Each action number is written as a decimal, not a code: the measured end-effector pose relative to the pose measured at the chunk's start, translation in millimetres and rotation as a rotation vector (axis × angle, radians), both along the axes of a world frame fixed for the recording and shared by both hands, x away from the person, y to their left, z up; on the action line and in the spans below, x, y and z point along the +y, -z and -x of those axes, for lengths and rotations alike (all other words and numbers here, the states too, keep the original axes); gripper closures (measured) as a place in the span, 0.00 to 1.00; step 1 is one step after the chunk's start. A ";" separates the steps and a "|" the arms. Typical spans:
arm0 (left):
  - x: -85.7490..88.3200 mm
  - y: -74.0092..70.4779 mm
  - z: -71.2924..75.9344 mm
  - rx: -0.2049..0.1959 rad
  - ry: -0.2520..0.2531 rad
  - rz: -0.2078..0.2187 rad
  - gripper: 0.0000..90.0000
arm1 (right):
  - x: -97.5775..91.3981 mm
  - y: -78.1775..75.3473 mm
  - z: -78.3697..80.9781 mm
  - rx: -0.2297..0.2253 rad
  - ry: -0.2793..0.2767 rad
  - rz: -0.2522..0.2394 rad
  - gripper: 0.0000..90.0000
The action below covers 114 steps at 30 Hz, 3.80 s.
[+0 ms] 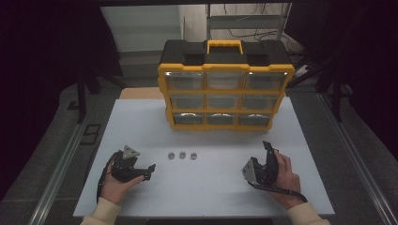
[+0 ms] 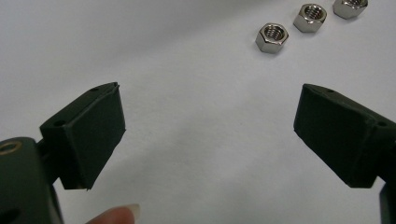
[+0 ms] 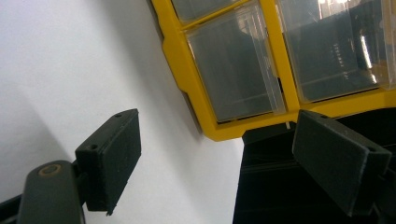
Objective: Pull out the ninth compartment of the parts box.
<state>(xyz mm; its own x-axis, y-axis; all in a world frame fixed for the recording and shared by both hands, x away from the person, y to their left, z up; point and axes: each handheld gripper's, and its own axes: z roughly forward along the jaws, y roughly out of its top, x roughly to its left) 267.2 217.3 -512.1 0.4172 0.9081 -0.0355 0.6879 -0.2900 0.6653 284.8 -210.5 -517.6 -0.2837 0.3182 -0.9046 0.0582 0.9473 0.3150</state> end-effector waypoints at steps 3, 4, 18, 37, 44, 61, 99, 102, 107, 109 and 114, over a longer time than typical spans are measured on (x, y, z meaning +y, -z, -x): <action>0.0 0.1 0.0 0.000 0.000 0.001 0.10 | -0.2 -0.8 -1.4 -0.003 -0.001 0.016 0.18; 0.0 0.1 0.0 0.000 0.000 0.000 0.10 | -0.1 -0.7 -1.8 -0.007 -0.001 0.016 0.18; 0.0 0.2 0.2 -0.002 -0.004 0.006 0.10 | 1.5 -1.1 -8.2 -0.018 0.002 0.024 0.19; 0.0 0.2 0.1 -0.002 -0.004 0.008 0.10 | 4.1 -0.5 -15.7 -0.039 0.002 0.044 0.19; 0.6 0.0 0.1 -0.001 -0.003 0.006 0.10 | 4.4 0.1 -19.0 -0.041 0.006 0.028 0.20; 0.7 0.1 0.0 -0.001 -0.004 0.006 0.10 | 5.1 -1.1 -25.8 -0.045 0.006 0.056 0.20; 1.3 0.3 -0.1 0.000 -0.004 0.004 0.10 | 7.4 -1.7 -43.1 -0.063 0.023 0.052 0.22; 1.4 0.2 -0.1 0.000 -0.005 0.004 0.10 | 7.0 -1.8 -44.5 -0.065 0.029 0.051 0.22; 1.2 0.3 0.0 0.000 -0.005 0.003 0.10 | 7.2 -2.0 -46.9 -0.070 0.034 0.039 0.22; 1.2 0.4 -0.1 0.000 -0.005 0.003 0.10 | 7.2 -3.8 -47.8 -0.069 0.030 0.053 0.22; 1.5 0.3 -0.1 0.000 -0.005 0.004 0.10 | 8.8 -4.6 -50.5 -0.076 0.033 0.053 0.22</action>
<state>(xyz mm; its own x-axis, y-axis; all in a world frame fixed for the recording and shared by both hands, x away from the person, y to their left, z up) 267.3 218.9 -512.4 0.4127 0.9100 -0.0395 0.6897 -0.2839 0.6662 335.4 -201.7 -513.0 -0.2040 0.2775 -0.9388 0.0671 0.9607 0.2694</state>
